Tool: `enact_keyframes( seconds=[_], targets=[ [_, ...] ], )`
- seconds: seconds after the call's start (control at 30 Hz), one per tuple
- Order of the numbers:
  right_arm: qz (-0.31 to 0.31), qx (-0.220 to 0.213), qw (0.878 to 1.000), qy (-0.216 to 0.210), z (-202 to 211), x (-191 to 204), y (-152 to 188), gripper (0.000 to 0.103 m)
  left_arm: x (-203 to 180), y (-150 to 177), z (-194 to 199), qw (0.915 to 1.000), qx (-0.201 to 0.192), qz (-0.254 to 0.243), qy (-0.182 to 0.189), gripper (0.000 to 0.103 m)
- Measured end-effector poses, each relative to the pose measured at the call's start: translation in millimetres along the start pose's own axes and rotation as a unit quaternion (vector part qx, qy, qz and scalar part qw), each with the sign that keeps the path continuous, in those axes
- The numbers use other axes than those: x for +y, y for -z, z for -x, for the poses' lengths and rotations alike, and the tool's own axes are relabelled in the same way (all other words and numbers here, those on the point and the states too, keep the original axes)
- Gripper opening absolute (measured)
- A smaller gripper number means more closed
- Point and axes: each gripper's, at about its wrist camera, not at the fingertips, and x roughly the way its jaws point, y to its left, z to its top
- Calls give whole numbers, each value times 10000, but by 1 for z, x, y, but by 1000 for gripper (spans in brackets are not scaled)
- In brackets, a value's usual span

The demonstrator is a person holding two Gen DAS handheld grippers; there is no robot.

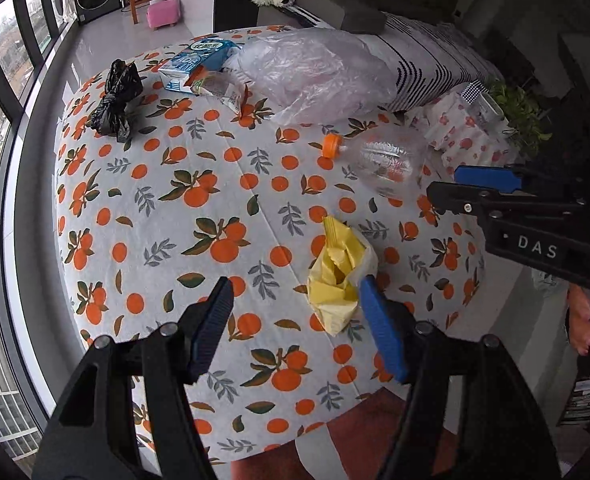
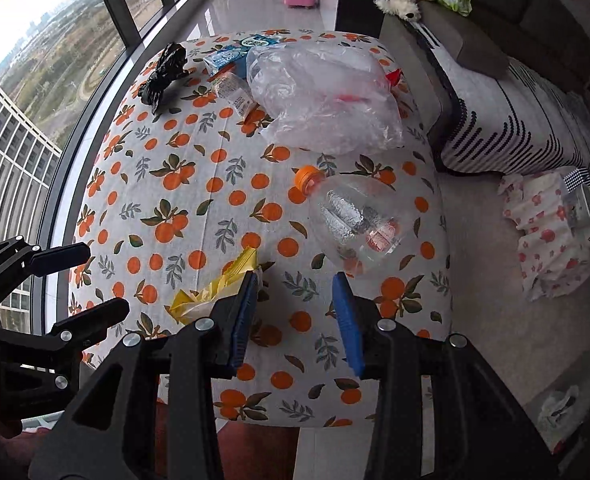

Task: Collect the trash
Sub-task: 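Grasp the yellow wrapper with the left tool while the right tool grasps the plastic bottle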

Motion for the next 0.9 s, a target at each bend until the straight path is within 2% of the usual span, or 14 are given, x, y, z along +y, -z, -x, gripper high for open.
enact_keyframes(
  seconds=[0.23, 0.47, 0.5, 0.53, 0.57, 0.67, 0.83, 0.9],
  targets=[
    [-382, 128, 9987, -326, -35, -46, -11, 37, -35, -15, -44, 9990, 375, -203, 152, 66],
    [-395, 209, 9955, -839, -73, -48, -30, 37, -45, -16, -89, 9971, 704, -297, 0, 65],
    [-386, 230, 9950, -889, -78, -47, -32, 37, -45, -15, -95, 9967, 751, -300, -24, 61],
    [-362, 245, 9947, -931, -82, -45, -33, 37, -44, -15, -100, 9964, 793, -308, -36, 50],
    [-319, 262, 9945, -967, -84, -44, -35, 37, -44, -14, -104, 9960, 836, -310, -34, 45],
    [-133, 255, 9946, -1002, -84, -38, -36, 28, -44, -15, -103, 9968, 747, -296, 52, 39],
    [134, 292, 9935, -1090, -76, -26, -35, 5, -42, -16, -96, 9975, 636, -290, 69, 33],
    [225, 291, 9934, -1090, -70, -21, -34, 5, -39, -17, -89, 9980, 567, -290, 46, 33]
  ],
)
